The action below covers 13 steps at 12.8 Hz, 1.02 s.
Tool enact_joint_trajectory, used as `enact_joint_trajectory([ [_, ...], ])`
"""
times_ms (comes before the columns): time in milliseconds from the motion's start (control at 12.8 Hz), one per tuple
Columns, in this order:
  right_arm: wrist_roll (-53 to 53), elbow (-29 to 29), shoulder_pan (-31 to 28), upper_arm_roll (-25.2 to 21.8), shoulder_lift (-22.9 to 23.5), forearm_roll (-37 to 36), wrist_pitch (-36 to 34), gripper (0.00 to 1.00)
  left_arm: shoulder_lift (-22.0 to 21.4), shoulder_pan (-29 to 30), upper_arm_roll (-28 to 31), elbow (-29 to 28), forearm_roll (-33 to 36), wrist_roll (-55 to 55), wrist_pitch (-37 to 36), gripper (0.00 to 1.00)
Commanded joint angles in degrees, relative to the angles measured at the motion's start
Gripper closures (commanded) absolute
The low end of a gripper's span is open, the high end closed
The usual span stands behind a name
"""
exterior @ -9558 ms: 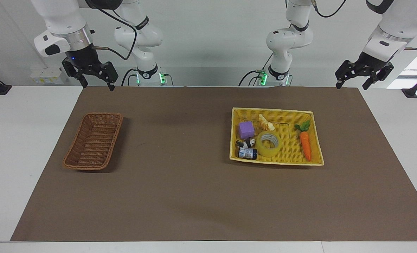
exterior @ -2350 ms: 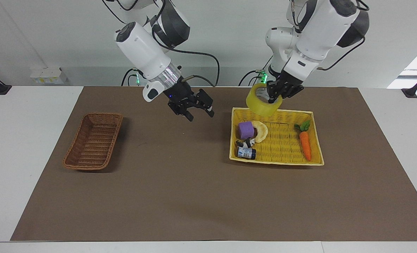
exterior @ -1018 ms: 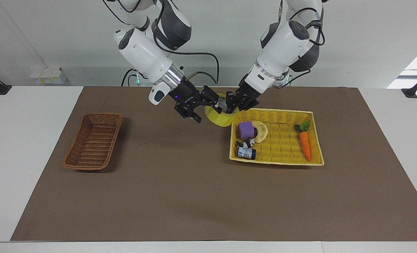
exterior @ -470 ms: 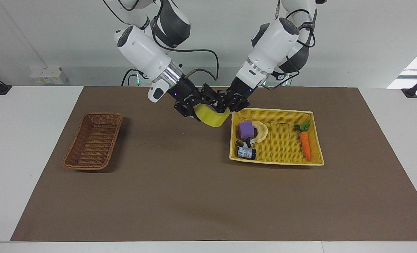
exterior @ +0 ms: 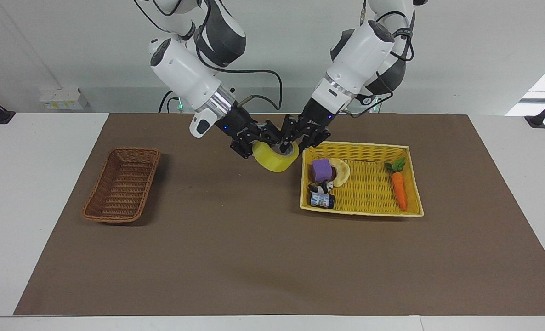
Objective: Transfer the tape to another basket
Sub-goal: 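Carry the tape with the right gripper while the left gripper withdraws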
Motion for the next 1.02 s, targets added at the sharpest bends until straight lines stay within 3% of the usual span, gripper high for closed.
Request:
enact_joint_trajectory([
  [0, -0.4, -0.3, -1.2, 0.2, -0.7, -0.4, -0.3, 1.00, -2.4, 2.8, 0.7, -0.1, -0.7, -0.1, -4.0, 0.00],
  [548, -1.2, -1.2, -16.4, 0.1, -1.1, -2.4, -11.7, 1.00, -3.3, 17.7, 1.1, 0.8, 1.8, 0.3, -14.6, 0.00],
  [940, -5.4, -2.8, -31.7, 0.1, -1.5, -9.1, -20.4, 1.00, -4.7, 25.0, 1.1, 2.4, 12.6, 16.3, -22.4, 0.00],
])
